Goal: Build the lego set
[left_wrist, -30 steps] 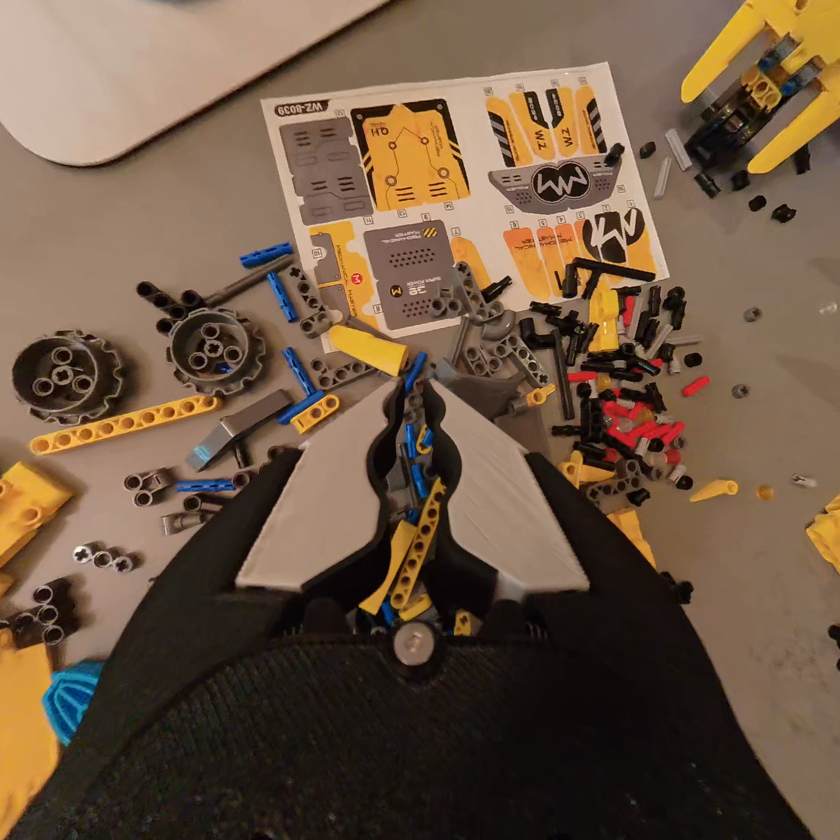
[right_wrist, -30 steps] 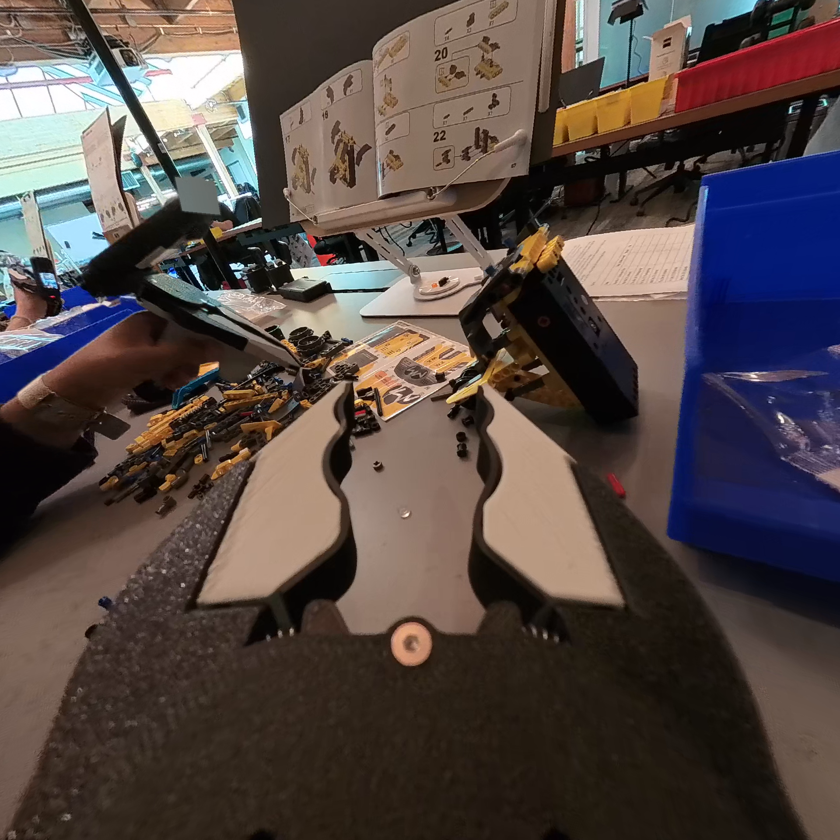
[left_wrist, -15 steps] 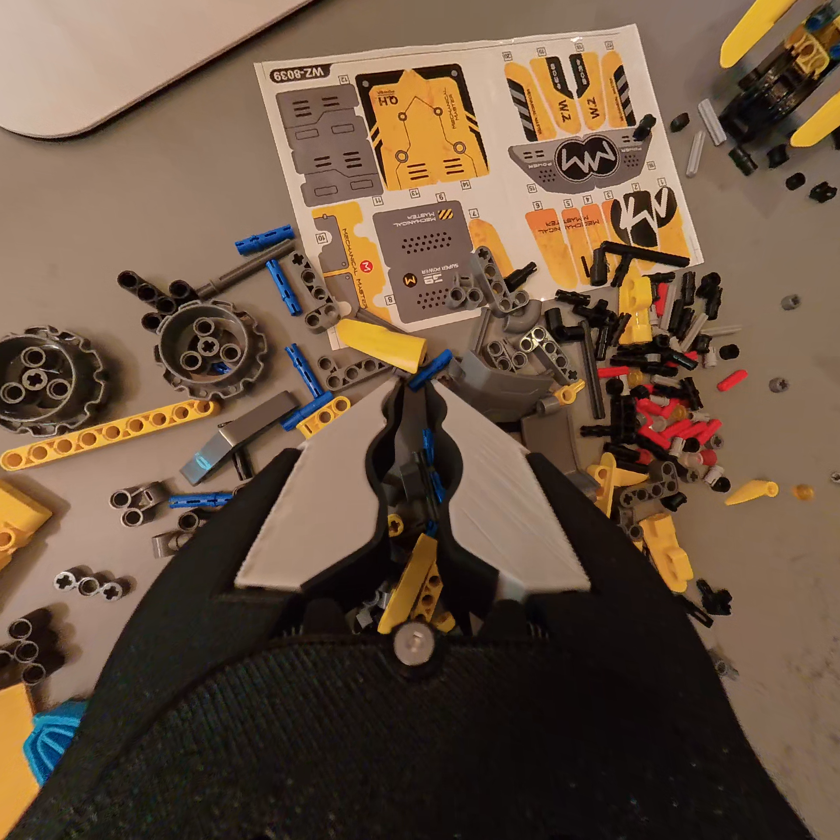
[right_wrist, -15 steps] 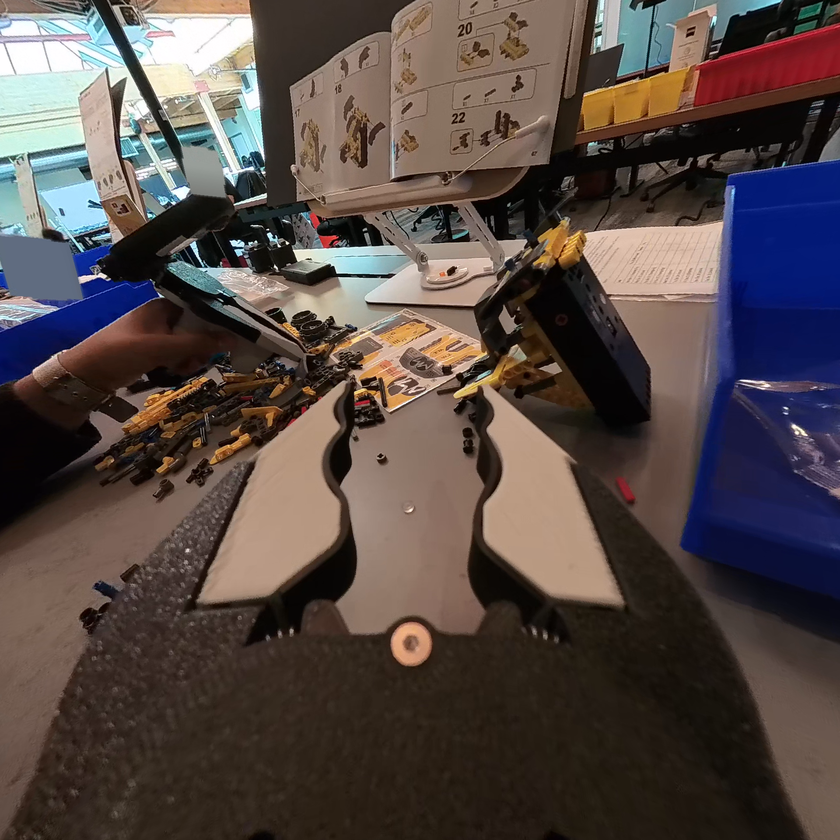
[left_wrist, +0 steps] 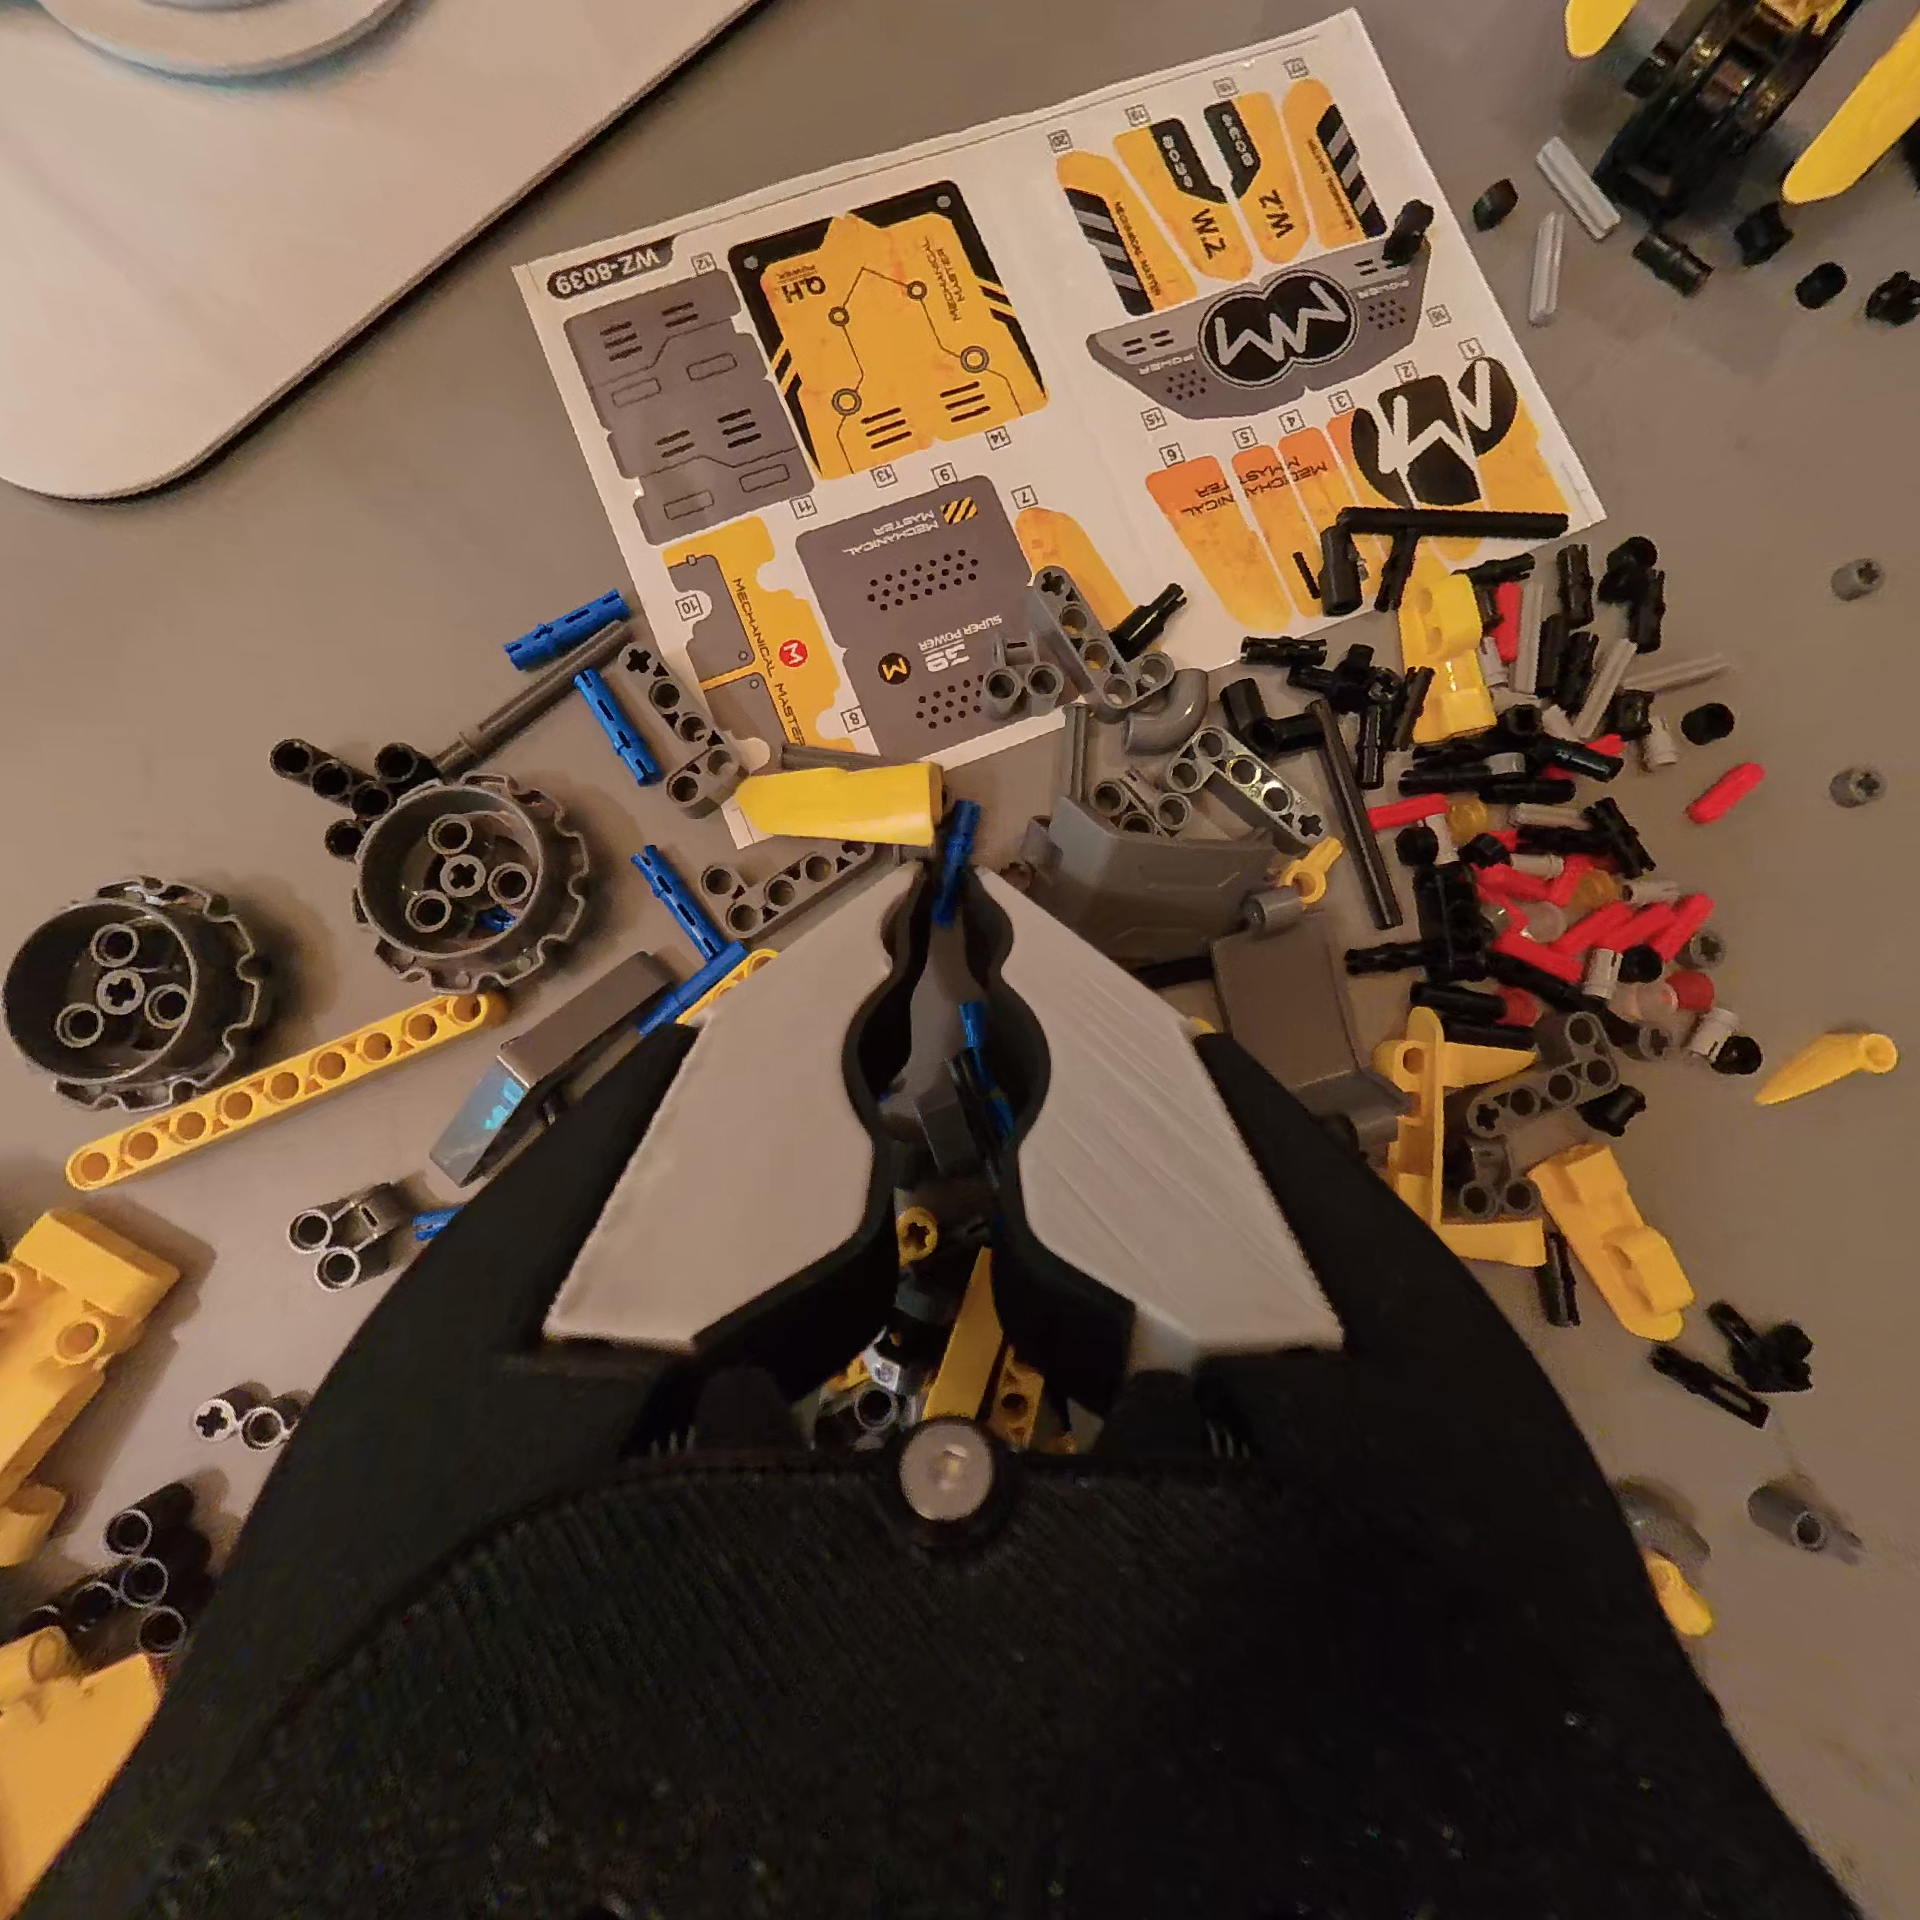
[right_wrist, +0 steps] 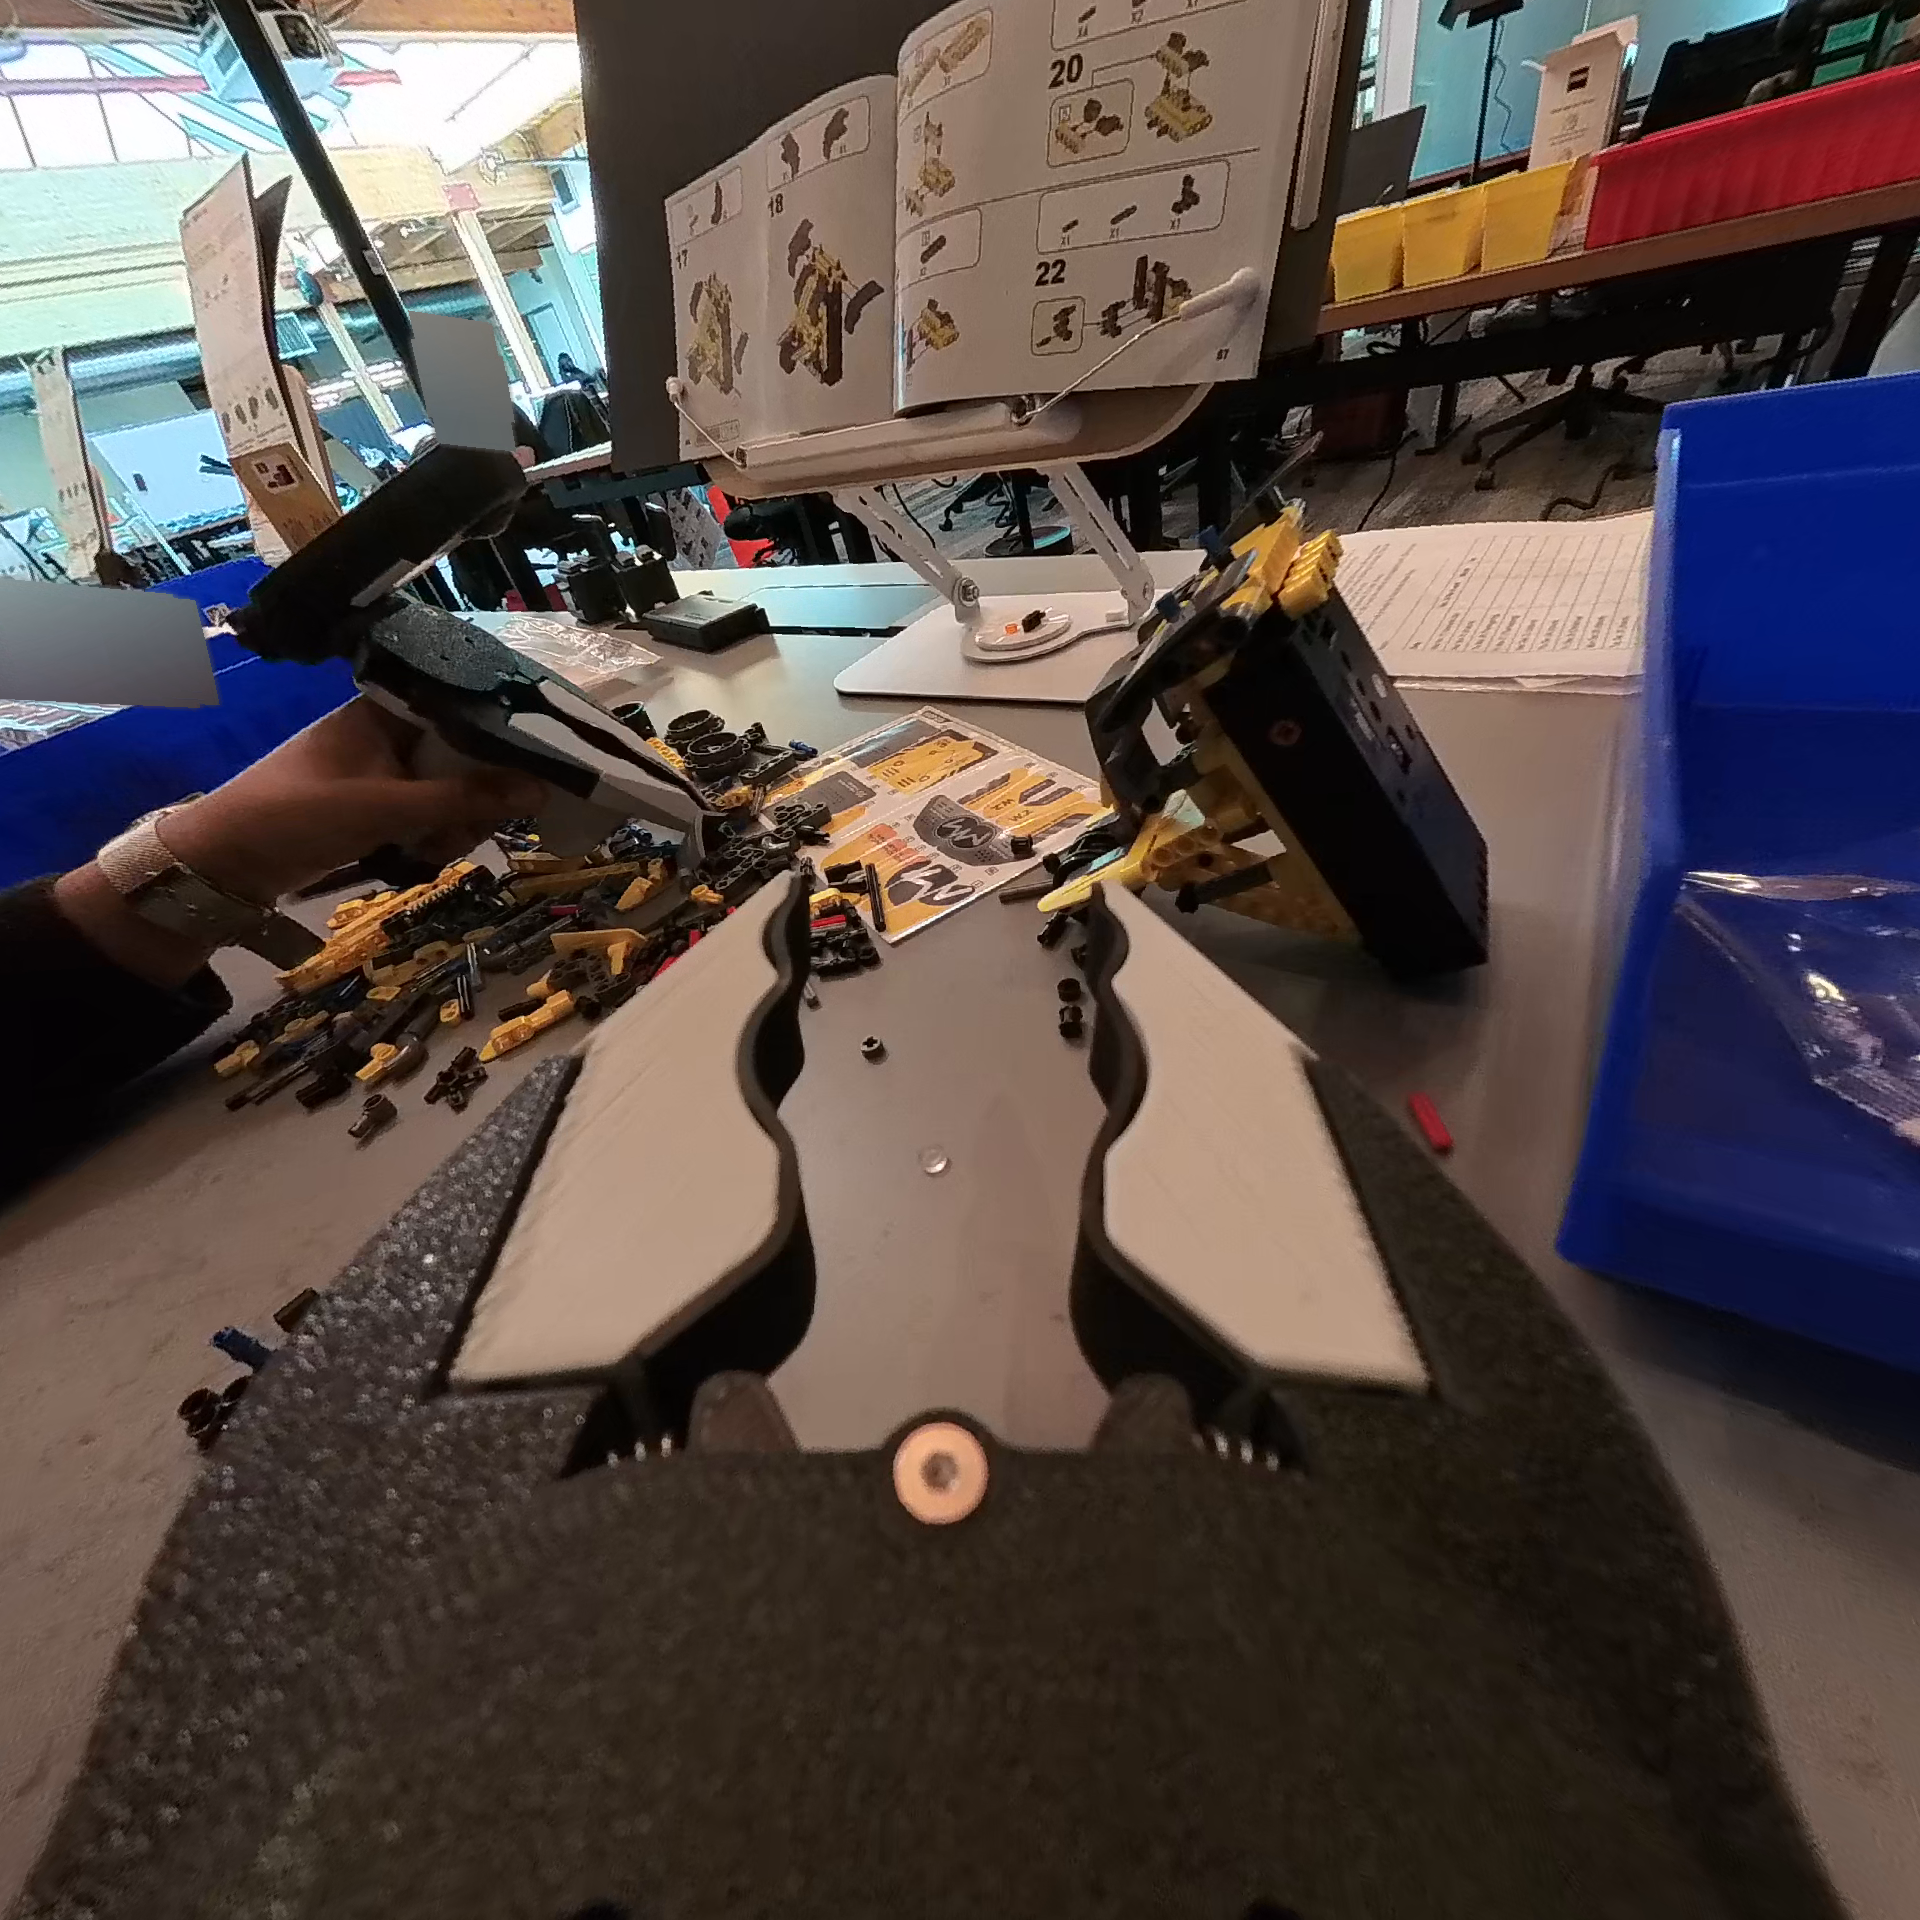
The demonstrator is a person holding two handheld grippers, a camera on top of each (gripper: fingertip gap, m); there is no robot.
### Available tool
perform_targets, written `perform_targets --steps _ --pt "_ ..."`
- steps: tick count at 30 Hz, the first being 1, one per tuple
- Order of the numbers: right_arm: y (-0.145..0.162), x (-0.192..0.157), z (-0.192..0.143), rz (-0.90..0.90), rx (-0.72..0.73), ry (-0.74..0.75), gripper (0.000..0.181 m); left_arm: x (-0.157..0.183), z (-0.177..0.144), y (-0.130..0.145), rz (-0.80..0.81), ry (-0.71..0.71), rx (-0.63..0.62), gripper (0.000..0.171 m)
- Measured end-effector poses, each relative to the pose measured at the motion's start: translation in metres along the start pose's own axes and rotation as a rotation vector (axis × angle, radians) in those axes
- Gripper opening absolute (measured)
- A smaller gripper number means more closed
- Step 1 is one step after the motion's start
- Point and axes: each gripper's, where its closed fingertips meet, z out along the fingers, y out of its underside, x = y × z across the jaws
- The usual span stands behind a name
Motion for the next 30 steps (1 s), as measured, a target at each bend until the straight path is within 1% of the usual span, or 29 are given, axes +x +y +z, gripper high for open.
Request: perform_targets --steps 6,8,11,13,14,16,18,19,21,22,24,26,28,30 --pt "0.000 0.000 0.000 -0.001 0.004 0.001 0.052 0.000 -0.005 0.004 -0.023 0.019 -0.003 0.003" --pt "-0.001 0.000 0.000 0.000 0.005 0.002 0.052 -0.003 -0.011 0.005 -0.030 0.013 0.016 0.003" --pt "-0.001 0.000 -0.001 -0.001 0.008 0.002 0.052 -0.004 -0.026 0.000 -0.052 0.017 0.088 0.003" --pt "-0.002 -0.001 -0.001 -0.007 0.013 0.001 0.052 0.002 -0.041 -0.010 -0.032 0.044 0.180 0.002" --pt "-0.002 -0.001 -0.001 -0.011 0.017 0.003 0.050 0.011 -0.050 -0.018 0.007 0.073 0.241 0.002" --pt "-0.002 -0.003 -0.001 0.001 0.010 -0.005 0.023 0.040 -0.068 -0.032 0.129 0.153 0.358 0.002" --pt "-0.002 -0.021 0.001 0.074 -0.011 -0.091 0.022 0.079 -0.086 -0.039 0.254 0.213 0.445 0.002" --pt "-0.003 -0.038 0.002 0.110 -0.028 -0.161 0.027 0.099 -0.092 -0.039 0.311 0.227 0.467 0.002" --pt "0.000 -0.073 0.002 0.151 -0.107 -0.285 0.042 0.135 -0.102 -0.034 0.419 0.228 0.486 0.003" --pt "0.004 -0.091 0.001 0.161 -0.161 -0.346 0.044 0.151 -0.106 -0.029 0.465 0.229 0.491 0.003" --pt "0.012 -0.125 -0.002 0.184 -0.245 -0.452 0.044 0.178 -0.109 -0.017 0.524 0.246 0.487 0.003" --pt "0.019 -0.148 -0.004 0.232 -0.306 -0.523 0.042 0.199 -0.111 -0.004 0.559 0.271 0.477 0.003" --pt "0.031 -0.162 -0.004 0.277 -0.377 -0.572 0.034 0.213 -0.114 0.005 0.587 0.282 0.481 0.003" --pt "0.040 -0.170 -0.003 0.320 -0.420 -0.599 0.032 0.223 -0.115 0.012 0.607 0.284 0.478 0.003"
